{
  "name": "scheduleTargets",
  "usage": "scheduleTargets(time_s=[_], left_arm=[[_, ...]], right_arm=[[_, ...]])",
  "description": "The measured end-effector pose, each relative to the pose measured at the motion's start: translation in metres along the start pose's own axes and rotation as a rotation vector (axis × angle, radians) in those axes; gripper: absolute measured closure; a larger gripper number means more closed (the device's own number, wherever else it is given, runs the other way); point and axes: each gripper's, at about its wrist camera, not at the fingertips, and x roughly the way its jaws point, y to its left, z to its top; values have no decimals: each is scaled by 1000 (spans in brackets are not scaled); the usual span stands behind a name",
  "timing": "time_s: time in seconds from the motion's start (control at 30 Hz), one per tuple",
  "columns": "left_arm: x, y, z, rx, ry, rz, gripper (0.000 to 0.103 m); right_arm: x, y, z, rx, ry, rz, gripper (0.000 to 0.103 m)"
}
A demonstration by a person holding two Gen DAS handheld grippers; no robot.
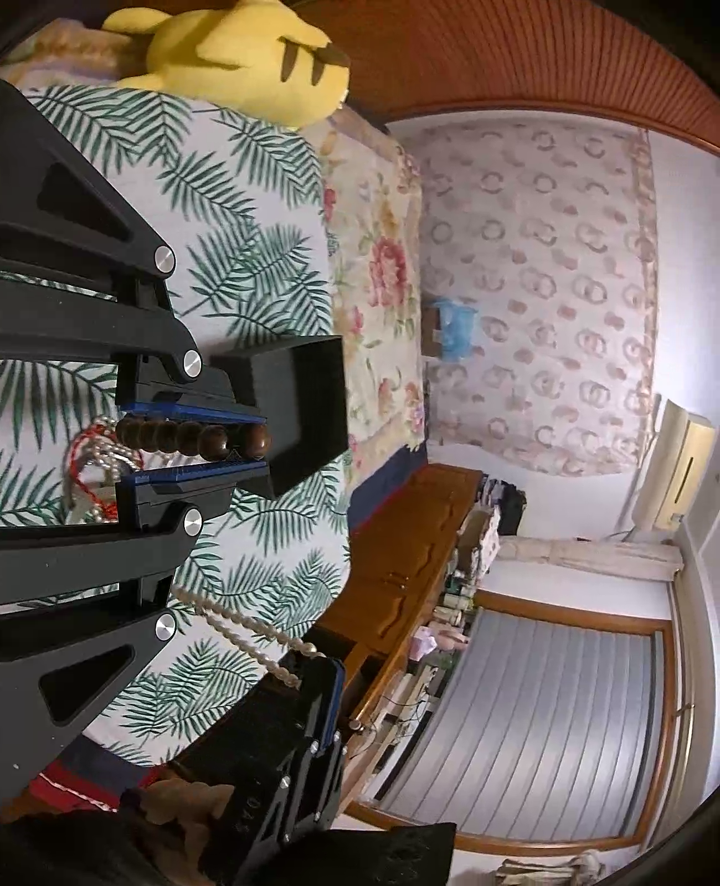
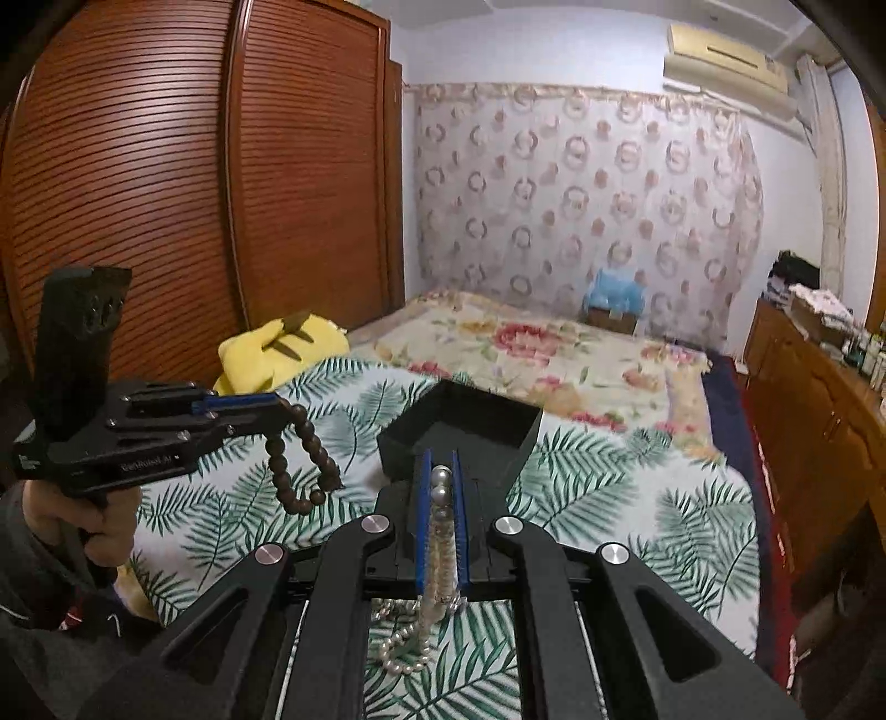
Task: Organize jewelry
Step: 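Carry the bead bracelet into the black box and open the left tool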
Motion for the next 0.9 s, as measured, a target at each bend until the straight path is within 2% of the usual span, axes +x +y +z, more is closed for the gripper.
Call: scheduleTargets(time_s=[0.4, 0.9], left_arm=[[9, 0, 26, 22, -19, -4, 91], [60, 10, 63, 26, 18, 14, 91]], right_arm=[[-9, -16, 44, -5, -86, -46, 95], [29, -40, 101, -6, -119, -56, 95]])
